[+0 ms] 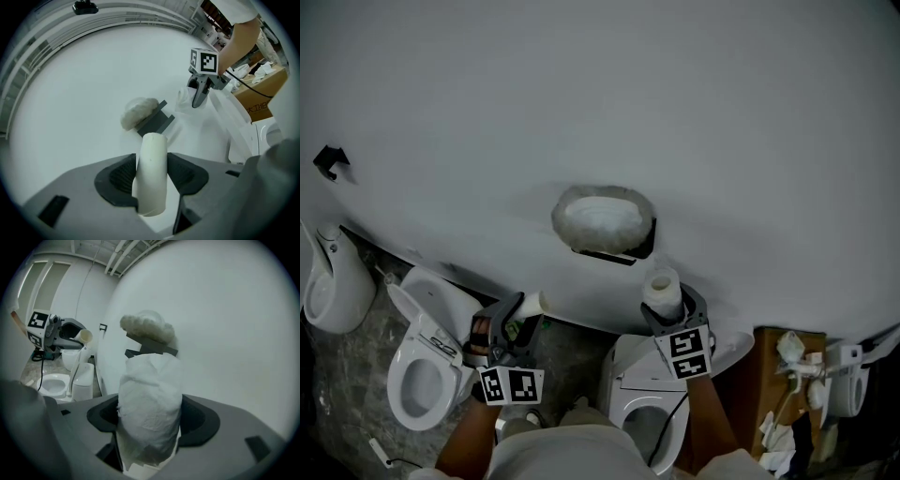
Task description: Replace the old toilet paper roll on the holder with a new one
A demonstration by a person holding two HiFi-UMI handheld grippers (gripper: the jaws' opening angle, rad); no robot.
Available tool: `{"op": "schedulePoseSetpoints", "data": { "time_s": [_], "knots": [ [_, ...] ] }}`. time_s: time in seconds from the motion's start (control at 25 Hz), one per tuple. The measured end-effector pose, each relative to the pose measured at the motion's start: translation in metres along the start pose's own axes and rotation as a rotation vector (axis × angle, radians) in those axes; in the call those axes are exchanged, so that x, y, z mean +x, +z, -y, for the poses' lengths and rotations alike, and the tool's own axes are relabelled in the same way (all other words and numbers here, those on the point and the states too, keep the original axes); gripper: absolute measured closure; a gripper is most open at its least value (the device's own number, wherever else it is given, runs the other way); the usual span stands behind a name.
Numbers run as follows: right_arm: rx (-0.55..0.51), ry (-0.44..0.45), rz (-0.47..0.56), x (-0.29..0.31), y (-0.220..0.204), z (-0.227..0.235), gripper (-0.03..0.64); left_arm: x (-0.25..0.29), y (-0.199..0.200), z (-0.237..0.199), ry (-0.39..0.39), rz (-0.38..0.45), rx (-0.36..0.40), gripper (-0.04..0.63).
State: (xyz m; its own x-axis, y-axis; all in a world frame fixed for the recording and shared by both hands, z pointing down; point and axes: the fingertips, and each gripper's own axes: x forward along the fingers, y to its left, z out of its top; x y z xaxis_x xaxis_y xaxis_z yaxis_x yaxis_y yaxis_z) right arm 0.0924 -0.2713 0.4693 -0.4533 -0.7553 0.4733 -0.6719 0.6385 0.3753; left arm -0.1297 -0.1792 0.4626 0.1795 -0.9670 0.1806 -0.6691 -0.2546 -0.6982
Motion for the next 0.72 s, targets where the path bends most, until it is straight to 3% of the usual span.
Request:
{"op": "schedulePoseSetpoints", "data": {
  "time_s": [0.24, 0.48, 0.72],
  "knots": [
    [-0.176, -0.020, -0.090, 0.026, -0.006, 0.006, 0.281, -0.020, -0.022, -0.016, 0.041, -0.044, -0.037, 0.391],
    [-0.228, -0.026, -0.103, 0.047, 0.001, 0.006, 0.281, -0.026, -0.025, -0.025, 0.070, -0.050, -0.096, 0.391],
    [-0.378, -0.070, -0.164, 0.063, -0.003, 0.013, 0.281, -0.030, -0.030, -0.028, 0.083, -0.061, -0.111, 0.391]
  ]
}}
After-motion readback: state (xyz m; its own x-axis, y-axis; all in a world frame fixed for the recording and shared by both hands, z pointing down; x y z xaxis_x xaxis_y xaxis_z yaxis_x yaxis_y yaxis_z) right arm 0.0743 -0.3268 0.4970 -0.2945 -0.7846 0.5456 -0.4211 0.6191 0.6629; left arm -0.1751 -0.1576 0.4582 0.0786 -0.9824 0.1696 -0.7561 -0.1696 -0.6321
